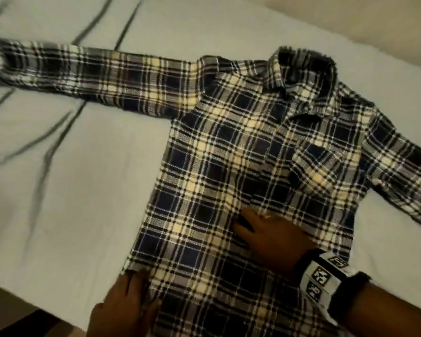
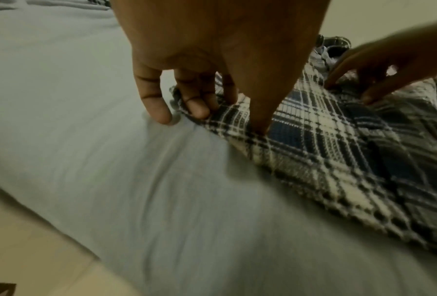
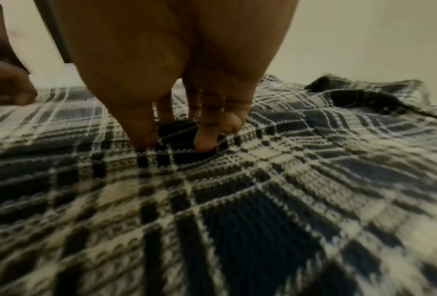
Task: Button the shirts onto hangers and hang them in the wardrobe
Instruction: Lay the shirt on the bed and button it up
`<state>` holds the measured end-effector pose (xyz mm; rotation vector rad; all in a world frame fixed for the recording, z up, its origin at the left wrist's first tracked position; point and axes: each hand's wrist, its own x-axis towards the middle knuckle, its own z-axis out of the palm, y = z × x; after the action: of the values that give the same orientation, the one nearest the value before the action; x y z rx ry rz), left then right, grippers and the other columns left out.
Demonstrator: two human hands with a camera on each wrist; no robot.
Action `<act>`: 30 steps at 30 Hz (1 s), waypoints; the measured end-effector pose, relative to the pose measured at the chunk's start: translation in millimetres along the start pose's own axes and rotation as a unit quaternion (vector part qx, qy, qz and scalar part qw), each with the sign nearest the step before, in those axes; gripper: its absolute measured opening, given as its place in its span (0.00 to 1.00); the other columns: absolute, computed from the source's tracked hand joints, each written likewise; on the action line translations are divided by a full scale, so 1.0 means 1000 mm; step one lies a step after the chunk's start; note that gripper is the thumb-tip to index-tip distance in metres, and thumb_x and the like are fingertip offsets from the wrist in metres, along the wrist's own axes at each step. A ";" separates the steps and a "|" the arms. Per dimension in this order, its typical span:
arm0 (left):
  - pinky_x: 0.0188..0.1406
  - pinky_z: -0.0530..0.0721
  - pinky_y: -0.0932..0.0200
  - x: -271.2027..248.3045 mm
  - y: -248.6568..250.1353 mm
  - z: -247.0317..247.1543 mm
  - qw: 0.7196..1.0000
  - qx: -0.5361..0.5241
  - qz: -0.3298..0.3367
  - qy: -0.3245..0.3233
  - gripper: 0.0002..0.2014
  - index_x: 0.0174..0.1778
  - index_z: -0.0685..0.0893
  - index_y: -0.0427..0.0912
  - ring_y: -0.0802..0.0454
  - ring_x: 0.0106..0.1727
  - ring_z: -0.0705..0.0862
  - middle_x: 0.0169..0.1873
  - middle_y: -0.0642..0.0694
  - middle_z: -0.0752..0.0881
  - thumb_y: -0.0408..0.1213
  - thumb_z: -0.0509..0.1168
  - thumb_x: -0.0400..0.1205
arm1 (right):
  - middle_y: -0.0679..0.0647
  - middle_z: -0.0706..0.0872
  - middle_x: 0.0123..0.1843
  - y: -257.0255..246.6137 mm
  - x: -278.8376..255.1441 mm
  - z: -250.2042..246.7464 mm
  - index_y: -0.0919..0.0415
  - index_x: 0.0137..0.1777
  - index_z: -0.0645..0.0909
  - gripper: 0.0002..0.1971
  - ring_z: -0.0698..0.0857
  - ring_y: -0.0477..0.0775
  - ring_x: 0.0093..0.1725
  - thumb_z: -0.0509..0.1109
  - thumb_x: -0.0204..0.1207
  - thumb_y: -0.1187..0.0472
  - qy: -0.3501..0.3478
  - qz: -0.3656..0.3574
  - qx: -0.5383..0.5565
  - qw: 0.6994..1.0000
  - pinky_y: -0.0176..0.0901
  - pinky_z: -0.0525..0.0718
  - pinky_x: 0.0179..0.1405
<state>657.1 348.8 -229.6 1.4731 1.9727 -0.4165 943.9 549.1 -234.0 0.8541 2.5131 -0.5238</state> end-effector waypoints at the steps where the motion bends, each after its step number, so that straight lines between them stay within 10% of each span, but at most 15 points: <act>1: 0.26 0.87 0.47 0.000 0.006 -0.012 1.000 0.003 0.013 0.014 0.28 0.71 0.76 0.59 0.37 0.36 0.90 0.46 0.35 0.91 0.69 0.51 0.80 | 0.66 0.73 0.76 0.001 0.007 -0.005 0.52 0.75 0.65 0.32 0.88 0.66 0.40 0.74 0.74 0.53 -0.058 -0.006 0.007 0.998 0.54 0.88 0.30; 4: 0.51 0.82 0.60 0.010 0.003 -0.056 0.998 -0.041 0.030 -0.021 0.39 0.65 0.82 0.49 0.51 0.47 0.89 0.45 0.46 0.93 0.72 0.37 0.82 | 0.53 0.68 0.76 0.003 0.030 -0.031 0.47 0.75 0.67 0.26 0.85 0.62 0.59 0.58 0.83 0.34 -0.155 -0.007 0.052 0.986 0.55 0.88 0.50; 6: 0.59 0.79 0.64 0.013 -0.017 -0.066 0.994 -0.111 0.025 -0.009 0.41 0.62 0.80 0.66 0.62 0.53 0.87 0.51 0.58 0.90 0.87 0.42 0.66 | 0.49 0.75 0.66 0.011 0.047 -0.051 0.47 0.66 0.75 0.24 0.84 0.56 0.58 0.51 0.84 0.32 -0.132 0.010 0.065 0.989 0.55 0.87 0.52; 9: 0.49 0.80 0.65 0.049 -0.049 -0.103 0.986 -0.148 0.026 0.072 0.18 0.56 0.82 0.65 0.62 0.46 0.87 0.44 0.64 0.88 0.68 0.57 0.79 | 0.51 0.80 0.62 0.023 0.090 -0.079 0.52 0.62 0.80 0.15 0.85 0.58 0.58 0.59 0.86 0.46 -0.010 0.036 0.065 0.997 0.53 0.85 0.55; 13: 0.61 0.75 0.60 0.154 -0.114 -0.174 0.953 -0.198 0.023 0.230 0.22 0.63 0.86 0.42 0.45 0.59 0.84 0.58 0.46 0.87 0.52 0.60 0.81 | 0.60 0.82 0.68 0.032 0.159 -0.109 0.56 0.69 0.82 0.15 0.83 0.66 0.64 0.65 0.84 0.58 0.160 0.103 0.135 0.972 0.61 0.83 0.62; 16: 0.66 0.80 0.42 0.232 -0.166 -0.221 0.919 -0.267 -0.085 0.278 0.23 0.72 0.79 0.35 0.31 0.63 0.84 0.64 0.31 0.84 0.43 0.68 0.84 | 0.55 0.55 0.89 0.033 0.204 -0.116 0.46 0.87 0.56 0.34 0.59 0.64 0.86 0.63 0.84 0.44 0.102 0.197 0.122 0.967 0.72 0.64 0.81; 21: 0.67 0.80 0.36 0.293 -0.202 -0.258 0.903 -0.253 -0.078 0.338 0.31 0.77 0.74 0.35 0.28 0.66 0.81 0.67 0.28 0.80 0.40 0.76 0.80 | 0.46 0.21 0.85 0.029 0.226 -0.102 0.35 0.83 0.25 0.49 0.29 0.61 0.86 0.58 0.76 0.25 -0.037 0.259 0.140 0.955 0.86 0.39 0.77; 24: 0.70 0.79 0.36 0.407 -0.309 -0.124 0.911 -0.196 -0.024 0.361 0.45 0.84 0.67 0.59 0.38 0.73 0.78 0.74 0.49 0.75 0.72 0.69 0.72 | 0.46 0.22 0.86 0.033 0.220 -0.098 0.36 0.85 0.28 0.48 0.28 0.62 0.86 0.58 0.78 0.26 -0.021 0.251 0.158 0.955 0.84 0.33 0.75; 26: 0.68 0.81 0.35 0.409 -0.279 -0.073 0.919 -0.180 0.111 0.333 0.46 0.85 0.63 0.65 0.44 0.74 0.78 0.77 0.56 0.73 0.78 0.61 0.71 | 0.45 0.24 0.86 0.033 0.222 -0.101 0.36 0.86 0.31 0.49 0.30 0.61 0.87 0.60 0.77 0.26 -0.024 0.235 0.178 0.955 0.83 0.32 0.76; 30: 0.74 0.75 0.31 0.225 0.010 -0.155 0.953 -0.150 0.169 0.200 0.33 0.79 0.76 0.42 0.34 0.73 0.77 0.72 0.37 0.79 0.46 0.71 0.77 | 0.49 0.47 0.91 0.054 0.206 -0.116 0.45 0.89 0.54 0.39 0.49 0.59 0.89 0.64 0.82 0.35 0.026 0.174 0.343 0.923 0.75 0.48 0.83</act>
<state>581.0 609.6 -258.7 1.7436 1.9121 0.3441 798.9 742.5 -253.8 1.5380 2.1369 -1.2984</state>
